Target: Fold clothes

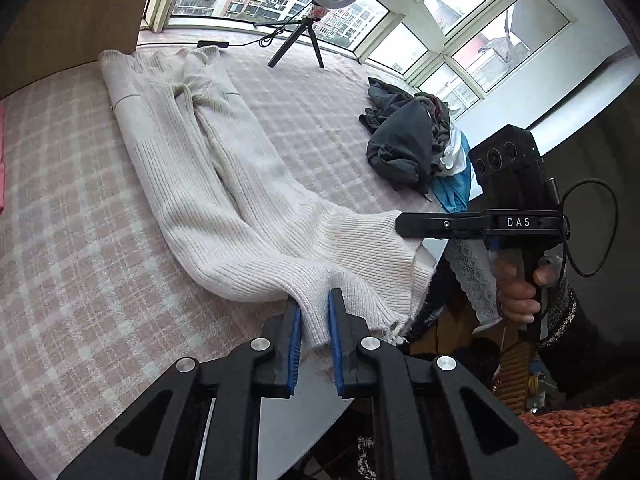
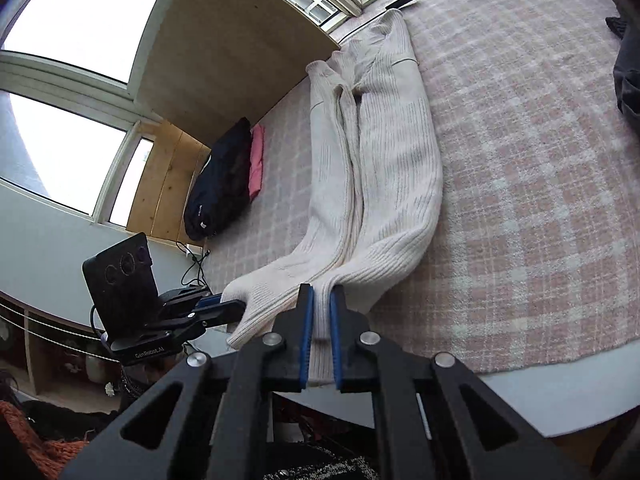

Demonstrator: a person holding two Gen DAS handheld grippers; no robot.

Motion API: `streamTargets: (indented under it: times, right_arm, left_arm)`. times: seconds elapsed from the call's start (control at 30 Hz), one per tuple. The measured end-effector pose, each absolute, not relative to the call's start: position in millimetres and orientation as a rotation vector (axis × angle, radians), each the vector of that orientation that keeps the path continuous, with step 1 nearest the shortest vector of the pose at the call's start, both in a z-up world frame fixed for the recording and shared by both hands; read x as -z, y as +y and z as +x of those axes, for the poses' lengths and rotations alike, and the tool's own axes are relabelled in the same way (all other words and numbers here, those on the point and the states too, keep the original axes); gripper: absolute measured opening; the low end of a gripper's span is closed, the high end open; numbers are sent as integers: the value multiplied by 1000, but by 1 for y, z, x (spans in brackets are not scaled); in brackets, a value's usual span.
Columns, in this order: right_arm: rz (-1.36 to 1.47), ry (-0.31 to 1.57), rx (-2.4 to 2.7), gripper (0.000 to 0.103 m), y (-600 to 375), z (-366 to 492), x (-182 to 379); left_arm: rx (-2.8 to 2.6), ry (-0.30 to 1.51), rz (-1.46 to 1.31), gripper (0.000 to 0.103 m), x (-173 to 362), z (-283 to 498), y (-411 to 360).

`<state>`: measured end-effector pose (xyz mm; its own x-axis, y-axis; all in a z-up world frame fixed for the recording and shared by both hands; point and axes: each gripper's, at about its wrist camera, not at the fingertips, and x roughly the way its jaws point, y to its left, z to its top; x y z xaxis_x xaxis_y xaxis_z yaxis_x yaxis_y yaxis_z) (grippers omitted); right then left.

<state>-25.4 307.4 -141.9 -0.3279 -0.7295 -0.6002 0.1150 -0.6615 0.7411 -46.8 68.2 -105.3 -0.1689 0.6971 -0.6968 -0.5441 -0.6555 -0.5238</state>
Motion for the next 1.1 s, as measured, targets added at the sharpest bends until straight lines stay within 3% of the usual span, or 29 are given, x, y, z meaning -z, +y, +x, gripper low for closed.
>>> streamTargets:
  times: [0.17,0.33,0.77,0.87,0.93,1.0,1.1]
  right_arm:
    - [1208,-780,2077,8,322,-109,78]
    - [1181,-754,2104,8,323,-201,54]
    - [1505,-914,2021,8,320,-372,177]
    - [1654,-911,2004,12,322,-397,205]
    - [1663,-908,2040,25,328,-404,206]
    - [1592,-878,2098,32,335,-404,194]
    - [1461,-657,2172,33,330,-394,169]
  left_arm:
    - [-2054,-121,-1109,12,40,-130,55]
    - [-2107,-161,-1119,12,31,-211,57]
    - [-2029,-298,-1405,12,135,-370,41]
    - [-1988,-346,-1539,14,170,-398,42]
    - [-2004,-394,-1544,15,174,-407,34]
    - [-2026,-443,-1533,28,174,-414,26]
    - [-2131,-411,-1439,44,154,-407,10]
